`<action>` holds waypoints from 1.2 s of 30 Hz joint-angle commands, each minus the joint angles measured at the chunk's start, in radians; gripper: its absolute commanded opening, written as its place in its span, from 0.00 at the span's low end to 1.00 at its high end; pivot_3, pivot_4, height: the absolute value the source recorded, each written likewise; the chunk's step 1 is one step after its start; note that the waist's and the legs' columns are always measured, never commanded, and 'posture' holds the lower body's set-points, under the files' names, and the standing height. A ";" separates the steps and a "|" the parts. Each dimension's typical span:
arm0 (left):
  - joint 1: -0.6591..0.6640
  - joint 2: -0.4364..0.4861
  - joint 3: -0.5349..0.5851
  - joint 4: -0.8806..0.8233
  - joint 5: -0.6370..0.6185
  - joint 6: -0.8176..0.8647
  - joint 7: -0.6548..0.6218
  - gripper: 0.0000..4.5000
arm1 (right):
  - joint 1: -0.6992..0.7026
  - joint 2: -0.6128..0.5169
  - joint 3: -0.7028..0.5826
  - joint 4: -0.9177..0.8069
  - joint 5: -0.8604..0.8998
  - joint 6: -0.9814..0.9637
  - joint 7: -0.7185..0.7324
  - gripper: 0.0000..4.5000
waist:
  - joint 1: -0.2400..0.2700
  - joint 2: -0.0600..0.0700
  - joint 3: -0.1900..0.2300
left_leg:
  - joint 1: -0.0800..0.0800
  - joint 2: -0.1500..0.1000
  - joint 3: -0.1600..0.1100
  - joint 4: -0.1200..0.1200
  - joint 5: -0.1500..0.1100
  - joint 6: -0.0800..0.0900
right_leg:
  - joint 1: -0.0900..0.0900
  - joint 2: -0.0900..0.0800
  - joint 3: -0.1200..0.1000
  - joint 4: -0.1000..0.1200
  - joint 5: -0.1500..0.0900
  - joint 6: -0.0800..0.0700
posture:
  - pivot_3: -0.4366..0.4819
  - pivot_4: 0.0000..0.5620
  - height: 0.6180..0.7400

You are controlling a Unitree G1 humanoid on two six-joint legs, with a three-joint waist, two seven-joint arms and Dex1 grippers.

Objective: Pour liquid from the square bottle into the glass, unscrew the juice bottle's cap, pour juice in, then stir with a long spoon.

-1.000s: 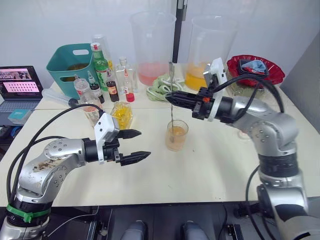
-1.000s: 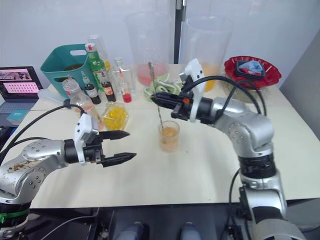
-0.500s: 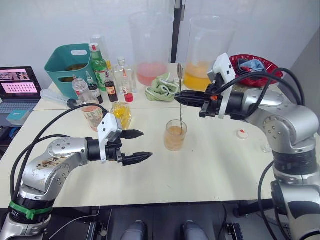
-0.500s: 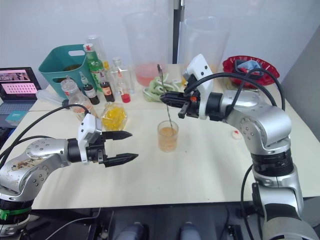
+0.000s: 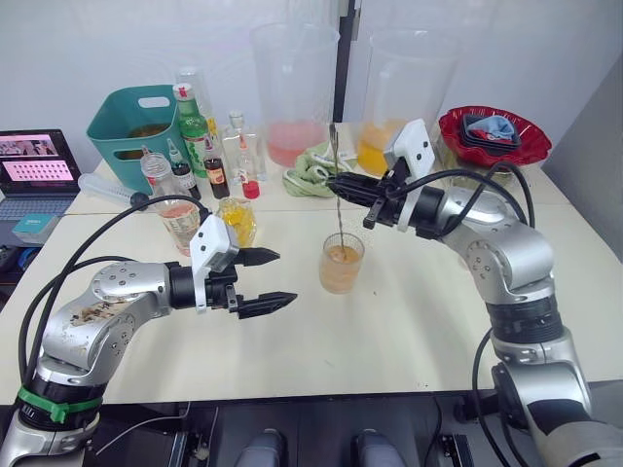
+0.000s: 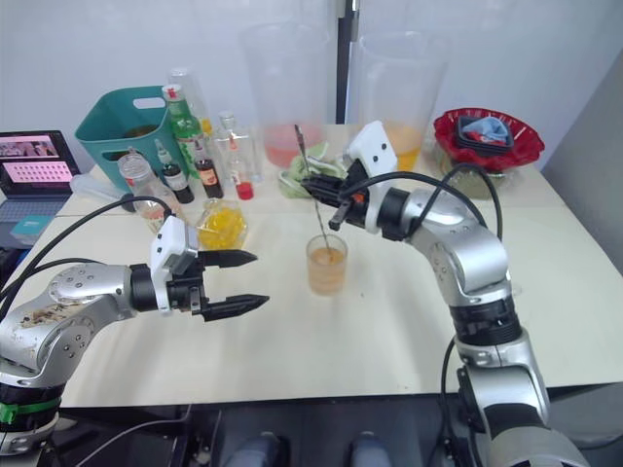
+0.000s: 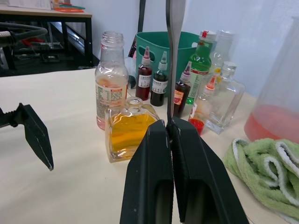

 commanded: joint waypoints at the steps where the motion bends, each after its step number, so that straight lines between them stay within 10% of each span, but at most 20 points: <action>1: -0.019 0.004 0.002 -0.005 0.004 -0.024 -0.007 0.99 | 0.003 0.032 -0.043 -0.045 0.053 -0.001 0.002 0.00 | 0.000 0.000 0.000 | 0.000 0.000 0.000 0.000 0.000 0.000 | 0.000 0.000 0.000 0.000 0.000 0.000 | 0.48 0.27 1.00; 19: -0.060 -0.012 -0.047 0.068 0.062 -0.112 -0.056 0.99 | -0.003 -0.201 -0.092 -0.138 0.125 0.267 0.037 0.00 | 0.003 0.000 0.000 | 0.000 -0.001 0.000 0.000 0.000 0.000 | 0.000 0.000 0.000 0.000 0.000 0.000 | 0.48 0.27 1.00; 36: -0.049 -0.008 -0.037 0.046 0.054 -0.096 -0.059 0.99 | -0.014 0.003 -0.087 0.004 0.053 0.030 -0.011 0.00 | -0.001 0.000 0.000 | 0.000 0.000 0.000 0.000 0.000 0.000 | -0.001 0.000 0.000 0.001 0.000 0.000 | 0.48 0.27 1.00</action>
